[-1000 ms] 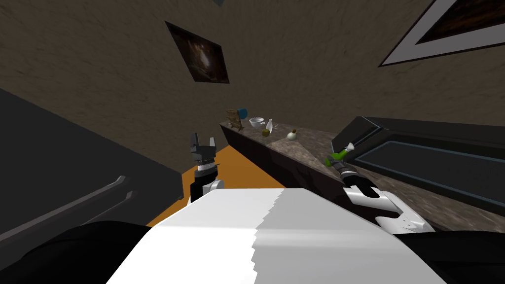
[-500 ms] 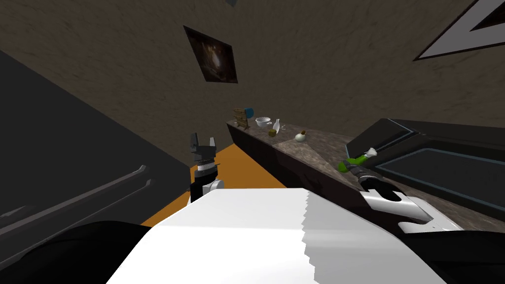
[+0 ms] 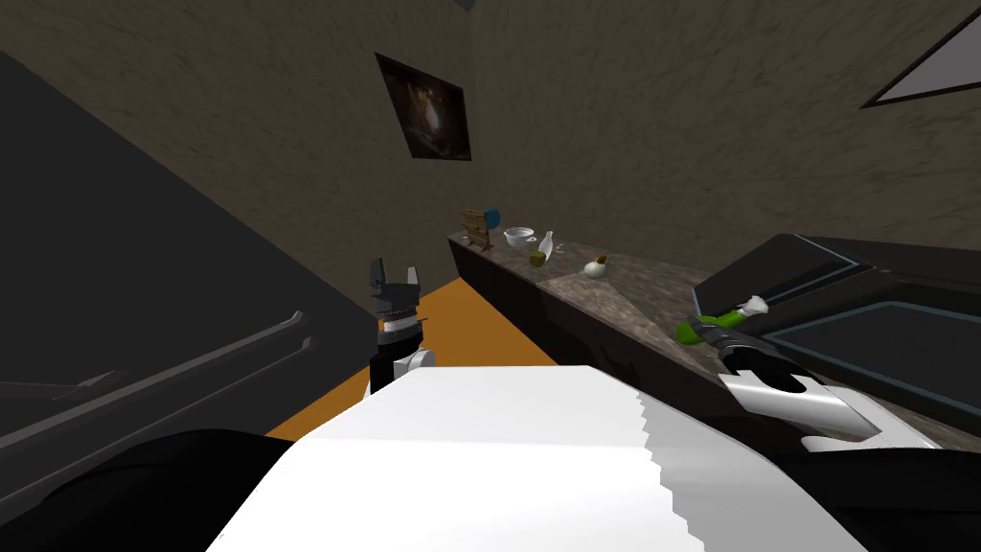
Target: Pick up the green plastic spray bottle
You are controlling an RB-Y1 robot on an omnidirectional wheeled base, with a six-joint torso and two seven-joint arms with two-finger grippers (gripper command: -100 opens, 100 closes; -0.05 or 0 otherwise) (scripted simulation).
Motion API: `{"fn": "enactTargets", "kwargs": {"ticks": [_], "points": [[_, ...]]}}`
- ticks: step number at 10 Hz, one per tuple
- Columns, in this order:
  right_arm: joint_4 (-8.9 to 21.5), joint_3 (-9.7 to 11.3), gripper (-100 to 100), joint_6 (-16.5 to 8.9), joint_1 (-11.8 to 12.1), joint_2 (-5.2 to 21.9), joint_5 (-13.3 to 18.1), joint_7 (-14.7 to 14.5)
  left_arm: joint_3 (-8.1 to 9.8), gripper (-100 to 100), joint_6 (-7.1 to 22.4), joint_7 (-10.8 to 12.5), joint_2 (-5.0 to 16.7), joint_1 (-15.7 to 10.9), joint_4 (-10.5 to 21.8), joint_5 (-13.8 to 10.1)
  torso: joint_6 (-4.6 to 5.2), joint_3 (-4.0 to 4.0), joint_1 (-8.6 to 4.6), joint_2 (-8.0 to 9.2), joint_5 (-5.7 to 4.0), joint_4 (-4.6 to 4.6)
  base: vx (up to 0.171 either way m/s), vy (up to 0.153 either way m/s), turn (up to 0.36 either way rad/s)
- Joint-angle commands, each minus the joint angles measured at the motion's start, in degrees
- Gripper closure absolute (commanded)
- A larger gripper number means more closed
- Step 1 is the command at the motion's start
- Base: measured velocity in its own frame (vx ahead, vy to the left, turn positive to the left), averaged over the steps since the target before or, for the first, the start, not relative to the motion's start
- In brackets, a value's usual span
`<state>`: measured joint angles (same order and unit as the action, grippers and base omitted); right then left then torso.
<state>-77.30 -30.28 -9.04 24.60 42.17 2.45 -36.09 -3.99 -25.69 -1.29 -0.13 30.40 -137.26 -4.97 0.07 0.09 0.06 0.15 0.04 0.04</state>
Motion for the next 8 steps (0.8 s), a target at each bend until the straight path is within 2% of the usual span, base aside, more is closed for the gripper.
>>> {"fn": "enactTargets", "kwargs": {"ticks": [1,2,3,4,5,6,8], "points": [[1.9,-0.5,-100,-1.1,-0.5,1.6,-0.1,-0.6,0.0,0,0.0,0.0,0.0,0.0,0.0,0.0,0.0,0.0,0.0,0.0,0.0,0.0,0.0,0.044,0.111],[0.8,-0.4,-100,-0.6,0.3,1.1,-0.2,-0.2,0.0,0,0.0,0.0,0.0,0.0,0.0,0.0,-0.01,0.0,0.0,-0.01,0.0,0.0,0.003,0.017,0.02],[0.9,-0.5,0,-0.7,0.3,1.2,-0.3,-0.3,0.0,0,0.0,0.0,0.0,0.0,0.0,0.0,0.02,0.0,-0.08,0.0,-0.03,0.0,0.0,0.0,0.0],[3.7,1.6,-100,1.5,-2.4,2.6,0.1,0.7,0.0,0,0.0,0.0,0.0,0.0,0.0,0.0,0.02,0.0,-0.14,0.0,-0.04,0.0,0.011,0.023,-0.086],[5.2,1.6,-100,1.5,-2.4,2.6,0.1,0.7,0.0,0,0.0,0.0,0.0,0.0,0.0,0.0,0.01,-0.03,-0.1,-0.05,-0.04,-0.01,0.016,0.029,-0.042],[7.4,3.7,-100,3.7,-4.9,4.1,0.5,1.7,0.0,0,0.0,0.0,0.0,0.0,0.0,0.0,0.02,-0.03,-0.08,-0.06,-0.04,-0.01,0.028,0.032,-0.095],[9.6,3.7,-100,3.7,-5.2,4.1,0.5,1.7,0.0,0,0.0,0.0,0.0,0.0,0.0,0.0,0.01,-0.06,-0.07,-0.1,-0.02,-0.03,0.017,0.021,-0.013]]}}
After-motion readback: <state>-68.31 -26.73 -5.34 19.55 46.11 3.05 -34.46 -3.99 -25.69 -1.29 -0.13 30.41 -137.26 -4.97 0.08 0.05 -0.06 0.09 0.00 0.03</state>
